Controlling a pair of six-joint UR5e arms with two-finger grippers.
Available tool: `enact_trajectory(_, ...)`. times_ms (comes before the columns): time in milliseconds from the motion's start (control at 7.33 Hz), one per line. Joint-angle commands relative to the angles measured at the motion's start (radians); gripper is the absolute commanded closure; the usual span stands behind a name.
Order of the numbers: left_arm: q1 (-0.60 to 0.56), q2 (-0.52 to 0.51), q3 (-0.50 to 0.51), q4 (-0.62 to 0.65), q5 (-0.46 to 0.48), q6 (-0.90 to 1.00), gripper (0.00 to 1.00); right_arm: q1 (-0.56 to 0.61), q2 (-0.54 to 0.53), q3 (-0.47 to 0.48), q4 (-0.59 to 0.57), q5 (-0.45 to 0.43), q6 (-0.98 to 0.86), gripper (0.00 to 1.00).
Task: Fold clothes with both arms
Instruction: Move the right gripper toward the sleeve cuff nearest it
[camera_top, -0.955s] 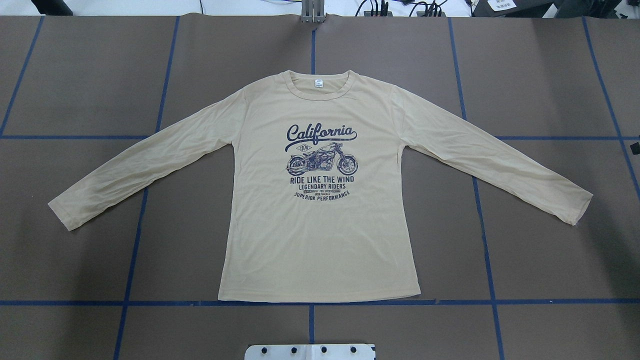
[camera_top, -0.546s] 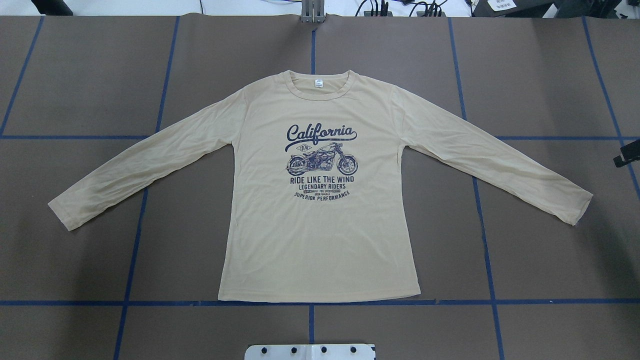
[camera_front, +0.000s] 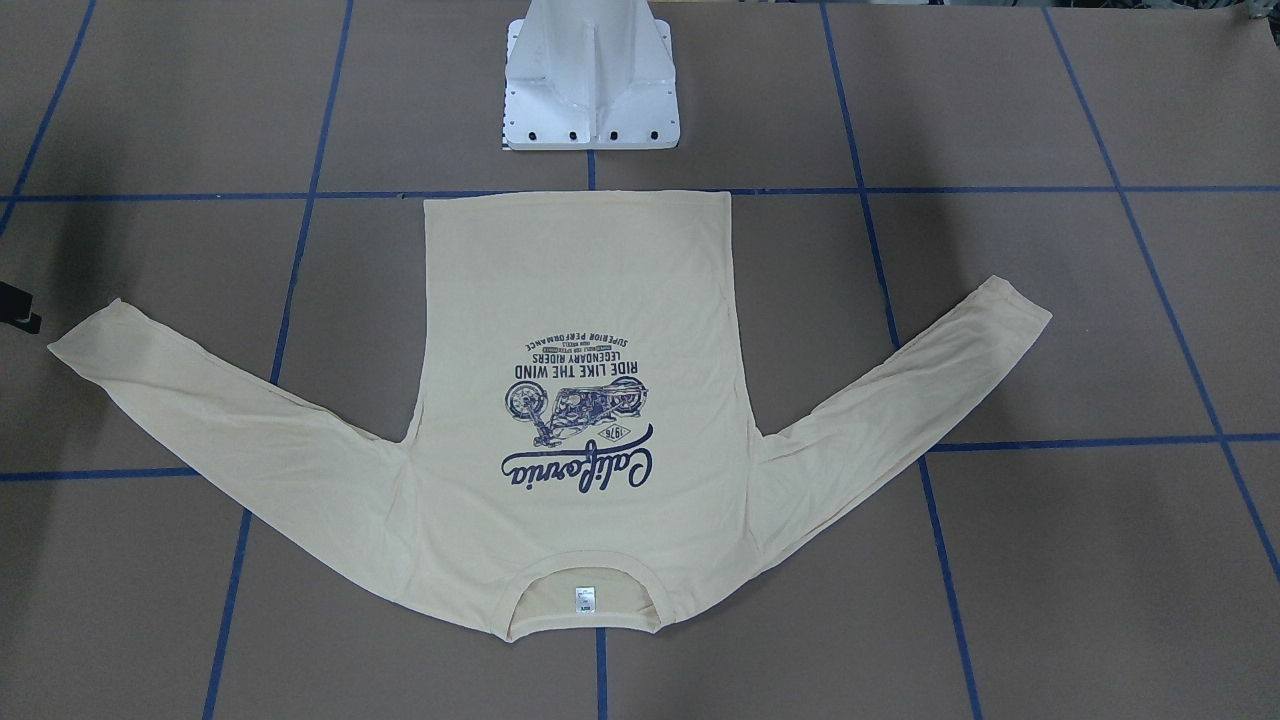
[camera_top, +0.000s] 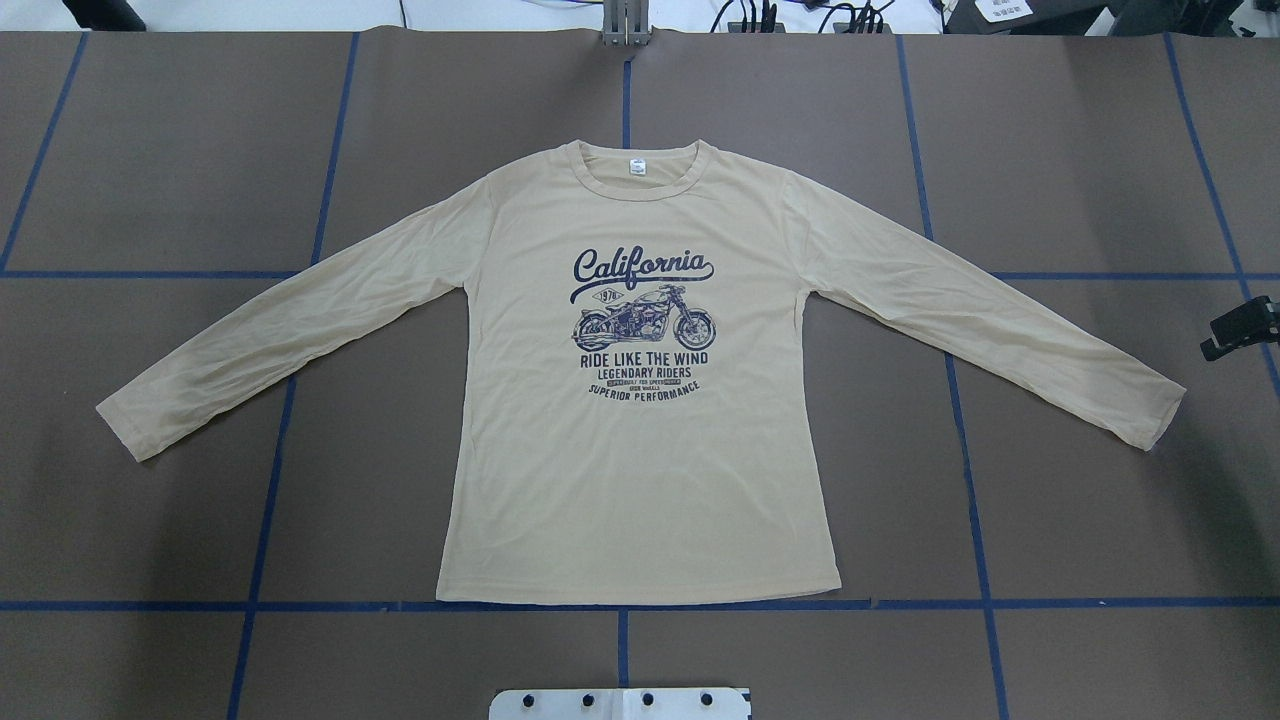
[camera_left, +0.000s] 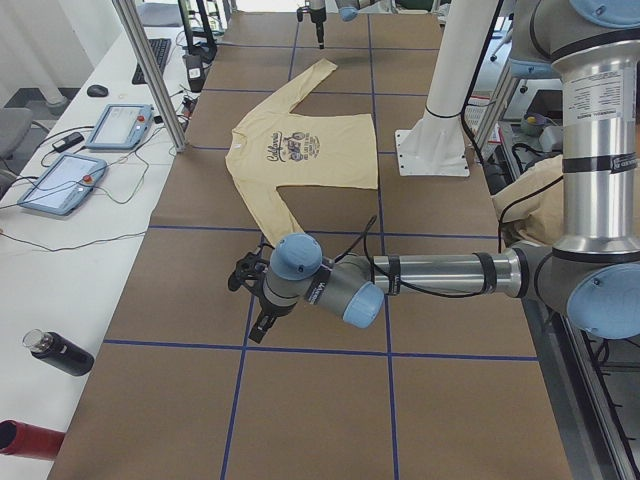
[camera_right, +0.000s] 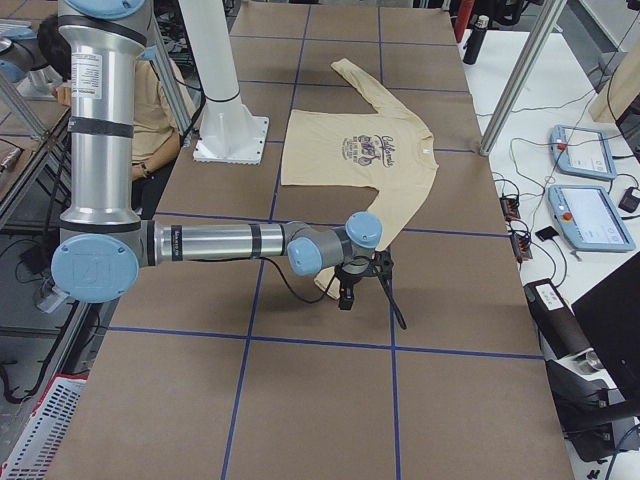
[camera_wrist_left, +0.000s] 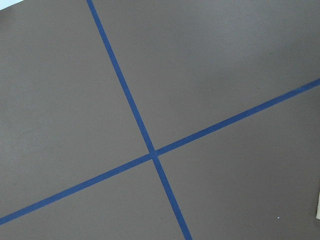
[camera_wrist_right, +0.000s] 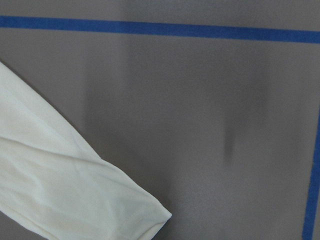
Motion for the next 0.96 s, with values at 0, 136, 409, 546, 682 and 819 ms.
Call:
enact_trajectory(0,0.002,-0.001,0.0,0.0,0.0,0.0,0.01,-0.041,0.074,-0.083,0.002,-0.004,0.0,0.01)
enact_trajectory(136,0.002,-0.001,0.0,0.0,0.0,0.0,0.01,-0.054,0.091,-0.095,0.0,-0.004,0.0,0.01)
enact_trajectory(409,0.002,-0.001,0.0,0.0,0.002,0.0,0.01,-0.055,0.084,-0.094,0.0,-0.001,0.0,0.02)
enact_trajectory(546,0.002,-0.001,-0.002,-0.002,0.002,0.0,0.01,-0.06,0.079,-0.094,0.0,-0.001,-0.001,0.04)
enact_trajectory(682,0.003,-0.001,-0.002,-0.002,0.002,0.0,0.01,-0.061,0.074,-0.097,0.0,-0.001,-0.004,0.06)
enact_trajectory(819,0.002,-0.001,-0.002,-0.002,0.002,0.0,0.01,-0.066,0.074,-0.105,0.0,0.0,-0.008,0.08)
